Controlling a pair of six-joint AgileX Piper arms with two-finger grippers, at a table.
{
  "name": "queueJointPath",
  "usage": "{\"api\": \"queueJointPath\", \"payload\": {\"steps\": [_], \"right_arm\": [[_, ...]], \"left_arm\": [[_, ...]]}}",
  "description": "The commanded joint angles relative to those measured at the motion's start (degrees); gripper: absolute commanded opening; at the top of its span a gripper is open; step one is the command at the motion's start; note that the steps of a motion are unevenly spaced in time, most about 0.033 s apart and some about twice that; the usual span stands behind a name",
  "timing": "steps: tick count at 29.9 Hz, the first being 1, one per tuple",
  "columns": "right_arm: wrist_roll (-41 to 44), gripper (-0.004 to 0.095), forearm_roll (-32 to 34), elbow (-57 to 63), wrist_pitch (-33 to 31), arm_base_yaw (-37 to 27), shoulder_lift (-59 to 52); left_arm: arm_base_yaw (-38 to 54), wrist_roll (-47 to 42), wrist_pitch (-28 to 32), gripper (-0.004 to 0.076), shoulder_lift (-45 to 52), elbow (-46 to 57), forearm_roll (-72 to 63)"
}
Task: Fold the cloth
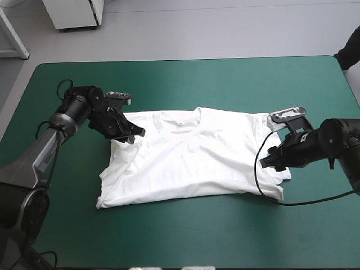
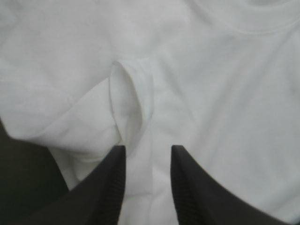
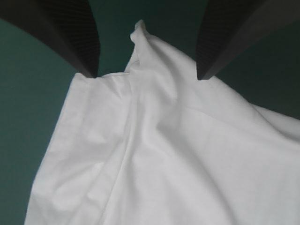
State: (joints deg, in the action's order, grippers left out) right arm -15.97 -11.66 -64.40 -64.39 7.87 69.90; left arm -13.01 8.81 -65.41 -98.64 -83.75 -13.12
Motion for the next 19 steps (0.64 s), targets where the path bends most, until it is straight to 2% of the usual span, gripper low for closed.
{"api": "queueJointPath", "payload": {"steps": [1,6,13,19], "right_arm": [[1.56,0.0577,2.13,-2.01,2.99,-0.01,-1.18],[3.90,0.0577,6.43,-2.41,3.81,-0.01,0.95],[4.42,0.0577,9.93,-5.61,5.73,-0.12,10.07],[7.30,0.0577,15.87,-9.65,5.77,-0.12,17.63]], "left_arm": [[-0.38,0.01,-1.99,0.0349,7.15,-3.37,-1.24],[-0.43,-0.48,-5.31,0.0361,11.23,-3.43,-1.71],[-0.43,0.01,-4.37,0.0361,15.63,-3.43,-4.46],[-1.09,0.01,-4.98,0.0361,16.91,-3.53,-4.34]]}}
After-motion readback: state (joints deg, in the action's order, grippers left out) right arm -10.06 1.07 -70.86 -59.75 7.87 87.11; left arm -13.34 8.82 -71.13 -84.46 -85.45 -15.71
